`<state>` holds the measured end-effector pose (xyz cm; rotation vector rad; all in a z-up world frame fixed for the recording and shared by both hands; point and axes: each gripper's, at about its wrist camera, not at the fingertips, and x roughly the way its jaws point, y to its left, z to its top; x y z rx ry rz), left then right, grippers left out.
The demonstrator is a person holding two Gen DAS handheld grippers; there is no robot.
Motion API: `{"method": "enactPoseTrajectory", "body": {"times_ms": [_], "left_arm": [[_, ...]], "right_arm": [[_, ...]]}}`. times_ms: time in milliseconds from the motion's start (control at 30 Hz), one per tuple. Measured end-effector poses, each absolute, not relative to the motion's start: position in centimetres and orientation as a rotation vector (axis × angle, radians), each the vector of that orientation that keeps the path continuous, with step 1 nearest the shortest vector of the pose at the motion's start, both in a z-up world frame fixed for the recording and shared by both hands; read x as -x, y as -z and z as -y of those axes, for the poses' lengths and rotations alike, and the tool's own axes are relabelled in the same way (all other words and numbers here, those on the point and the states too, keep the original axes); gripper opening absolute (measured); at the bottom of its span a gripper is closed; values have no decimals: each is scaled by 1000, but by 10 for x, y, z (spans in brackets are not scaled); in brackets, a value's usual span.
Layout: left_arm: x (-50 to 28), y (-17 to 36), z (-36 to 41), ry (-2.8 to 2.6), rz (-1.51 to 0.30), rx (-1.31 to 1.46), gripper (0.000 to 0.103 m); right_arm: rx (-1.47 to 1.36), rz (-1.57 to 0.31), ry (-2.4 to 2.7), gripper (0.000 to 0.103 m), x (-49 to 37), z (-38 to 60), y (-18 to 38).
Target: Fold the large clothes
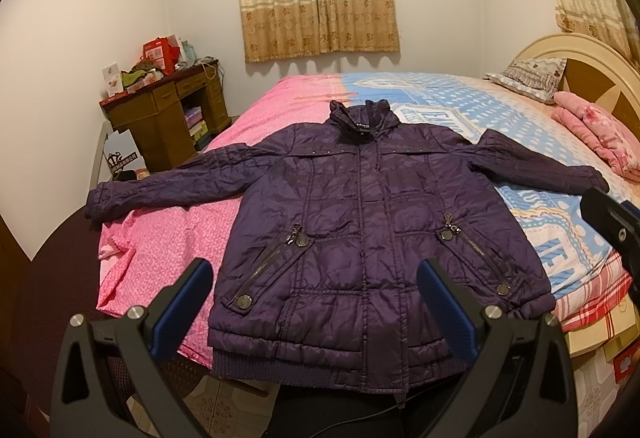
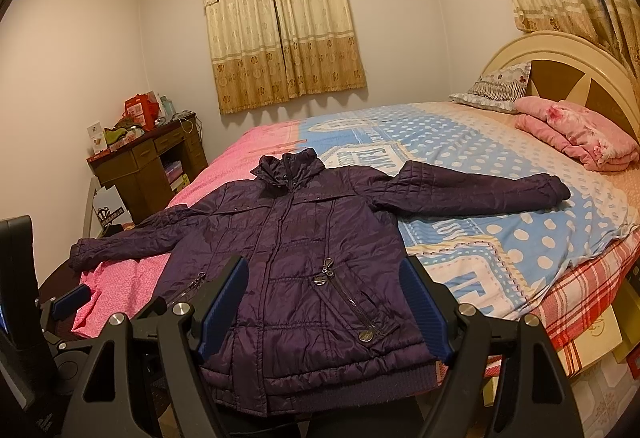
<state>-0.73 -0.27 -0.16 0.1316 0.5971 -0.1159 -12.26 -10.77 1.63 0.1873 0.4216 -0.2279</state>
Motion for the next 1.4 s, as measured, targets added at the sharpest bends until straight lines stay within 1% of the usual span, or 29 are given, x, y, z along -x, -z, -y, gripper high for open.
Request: {"method": "enactPoseTrajectory", "body": {"times_ms": [400,767,967,1267,1400], "left_arm": [[7,3,3,117,-612,-125,103],[-5,7,-4,105,-638,-127,103],[-28,18,-8,66,-657,-131,103],[-77,16,5,44,-619,-157,103],[-103,19,14,40,-622,-171,103]], "right_arm": [[-200,-438,223,78,121,107,-11],[-252,-494,221,78,107,121,-1],[-309,-533,261,78,87,145,8],[-369,-518,311,78,48,194,-3],[-424,-520,337,78,30,228,5]]}}
